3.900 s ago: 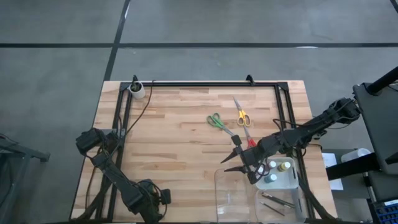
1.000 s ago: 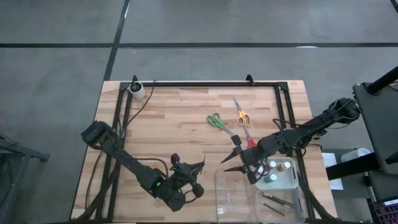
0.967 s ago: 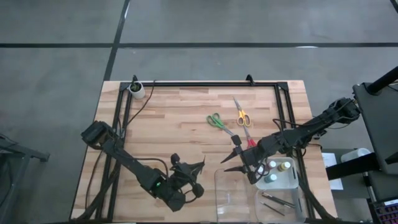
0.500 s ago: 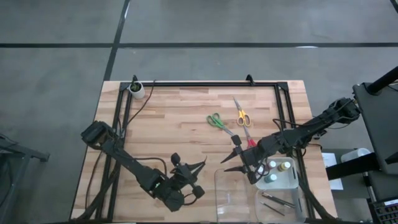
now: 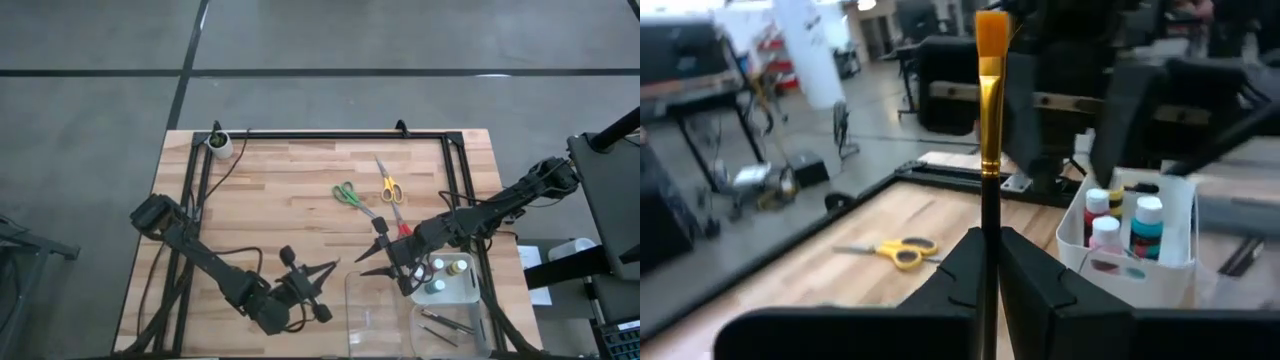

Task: Pick & Place Paint Supplies
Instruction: Put the gold paintbrush into the right transparent bin

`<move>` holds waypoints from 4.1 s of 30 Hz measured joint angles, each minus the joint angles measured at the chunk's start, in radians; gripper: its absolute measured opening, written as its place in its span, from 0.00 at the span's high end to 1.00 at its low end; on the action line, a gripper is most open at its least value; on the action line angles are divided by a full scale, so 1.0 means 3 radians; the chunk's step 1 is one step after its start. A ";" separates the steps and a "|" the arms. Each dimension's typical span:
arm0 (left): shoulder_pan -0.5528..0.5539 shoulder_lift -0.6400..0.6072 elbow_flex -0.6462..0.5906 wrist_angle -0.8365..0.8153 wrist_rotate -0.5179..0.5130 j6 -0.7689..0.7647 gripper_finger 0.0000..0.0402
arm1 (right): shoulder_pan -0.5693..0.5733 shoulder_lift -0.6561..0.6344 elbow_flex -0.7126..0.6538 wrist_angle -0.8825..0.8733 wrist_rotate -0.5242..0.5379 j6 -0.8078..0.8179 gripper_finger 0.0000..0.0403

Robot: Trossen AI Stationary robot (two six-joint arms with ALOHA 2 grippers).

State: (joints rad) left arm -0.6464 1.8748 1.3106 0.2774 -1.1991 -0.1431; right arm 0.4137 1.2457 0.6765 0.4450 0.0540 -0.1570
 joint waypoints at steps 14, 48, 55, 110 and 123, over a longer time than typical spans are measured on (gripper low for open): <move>0.0027 -0.0413 -0.0004 0.0212 0.0465 0.0643 0.93 | 0.0000 0.0000 0.0000 0.0000 0.0000 0.0001 0.64; 0.0188 -0.0441 -0.0006 0.0030 0.0924 0.0825 0.93 | -0.0009 0.0001 0.0000 -0.0002 0.0437 0.0253 0.64; 0.0198 -0.0441 -0.0008 0.0030 0.0924 0.0822 0.93 | -0.0008 0.0005 0.0000 0.0099 0.0439 0.0255 0.64; 0.0212 -0.0441 -0.0024 -0.0003 0.0921 0.0826 0.93 | -0.0158 0.0890 0.0601 0.0273 0.0415 0.0013 0.91; 0.0214 -0.0441 -0.0025 -0.0015 0.0921 0.0825 0.93 | -0.0158 0.0888 0.0601 0.0209 0.0416 -0.0009 0.95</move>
State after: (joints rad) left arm -0.5823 1.7424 1.3032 0.2729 -0.9230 0.1043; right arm 0.3664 1.5120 0.8570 0.5077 0.1787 -0.1597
